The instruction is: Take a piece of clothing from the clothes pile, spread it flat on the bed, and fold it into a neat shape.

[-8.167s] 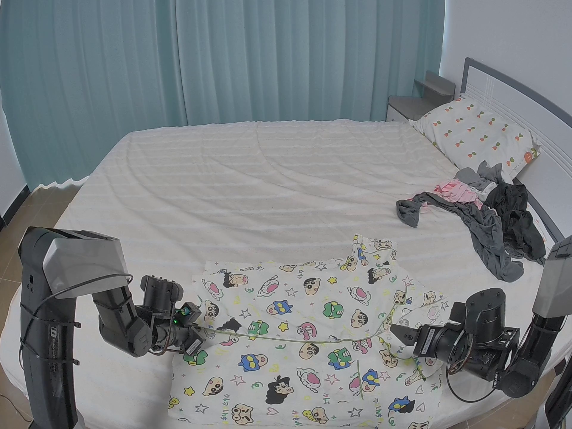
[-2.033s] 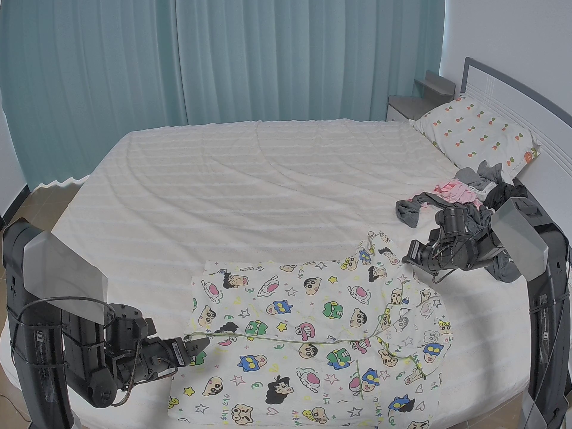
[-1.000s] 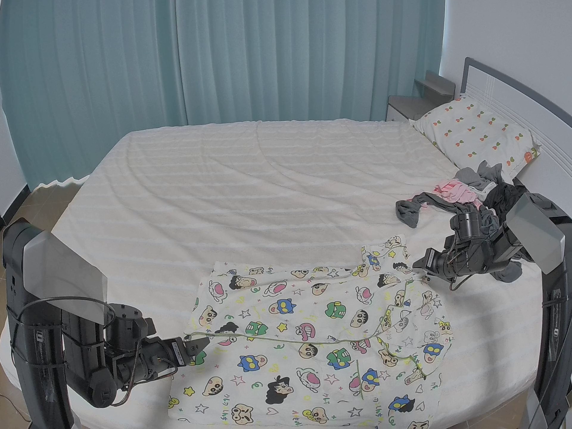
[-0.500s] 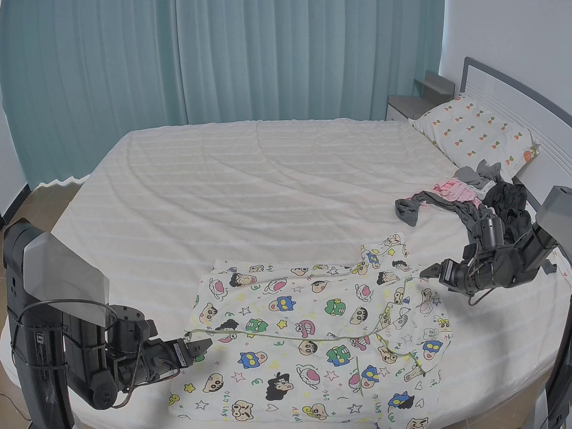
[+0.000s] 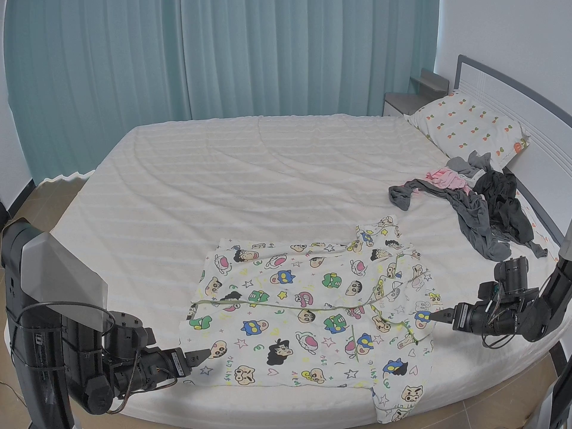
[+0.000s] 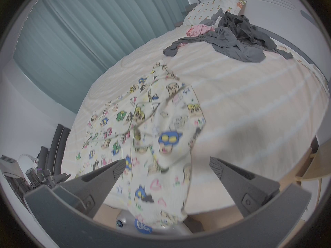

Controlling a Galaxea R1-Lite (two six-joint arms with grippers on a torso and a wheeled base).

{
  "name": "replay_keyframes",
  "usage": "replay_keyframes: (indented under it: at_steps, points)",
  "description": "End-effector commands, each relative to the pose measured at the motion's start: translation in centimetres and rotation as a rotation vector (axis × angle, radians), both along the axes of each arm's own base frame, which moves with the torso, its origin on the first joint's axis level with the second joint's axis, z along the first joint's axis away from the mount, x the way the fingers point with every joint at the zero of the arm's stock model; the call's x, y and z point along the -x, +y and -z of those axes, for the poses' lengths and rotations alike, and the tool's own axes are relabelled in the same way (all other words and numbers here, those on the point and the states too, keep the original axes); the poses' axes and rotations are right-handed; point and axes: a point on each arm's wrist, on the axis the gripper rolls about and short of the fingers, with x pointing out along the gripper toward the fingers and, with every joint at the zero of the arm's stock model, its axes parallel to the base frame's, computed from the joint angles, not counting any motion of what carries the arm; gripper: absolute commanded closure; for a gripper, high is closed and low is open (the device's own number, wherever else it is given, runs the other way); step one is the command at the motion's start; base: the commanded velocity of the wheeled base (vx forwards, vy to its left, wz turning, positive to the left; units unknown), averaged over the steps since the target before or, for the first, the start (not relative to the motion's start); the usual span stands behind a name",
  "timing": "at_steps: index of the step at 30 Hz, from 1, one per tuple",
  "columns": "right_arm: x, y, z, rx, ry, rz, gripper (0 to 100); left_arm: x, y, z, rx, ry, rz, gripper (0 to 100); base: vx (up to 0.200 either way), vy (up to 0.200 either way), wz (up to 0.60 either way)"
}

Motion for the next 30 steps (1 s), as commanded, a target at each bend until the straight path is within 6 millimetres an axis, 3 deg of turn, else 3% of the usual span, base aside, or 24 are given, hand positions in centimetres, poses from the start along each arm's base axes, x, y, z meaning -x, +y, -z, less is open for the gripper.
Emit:
replay_keyframes:
  at_steps: [1,5,12,17,23,30]
  points:
    - [1.3,0.8,0.9,0.005,0.058,-0.04,0,0.3,0.1,0.4,-0.008,0.018,-0.001,0,0.0,0.0,0.0]
    - [1.3,1.4,1.9,0.014,0.091,-0.061,0,-0.4,0.0,1.2,-0.024,0.021,-0.019,0,0.0,0.0,0.0]
    - [1.9,2.6,2.4,0.016,0.085,-0.116,0,-3.2,-0.7,2.9,-0.089,-0.052,-0.123,0,0.0,0.0,0.0]
    - [2.3,2.8,2.7,0.016,0.079,-0.127,0,-4.6,-1.6,5.5,-0.151,-0.056,-0.127,0,0.0,0.0,0.0]
    - [2.9,2.7,2.9,0.02,0.079,-0.131,0,-5.8,-2.0,5.6,-0.15,-0.102,-0.12,0,0.0,0.0,0.0]
    - [3.3,2.7,4.0,0.042,0.103,-0.142,0,-5.8,-2.4,5.6,-0.149,-0.101,-0.104,0,0.0,0.0,0.0]
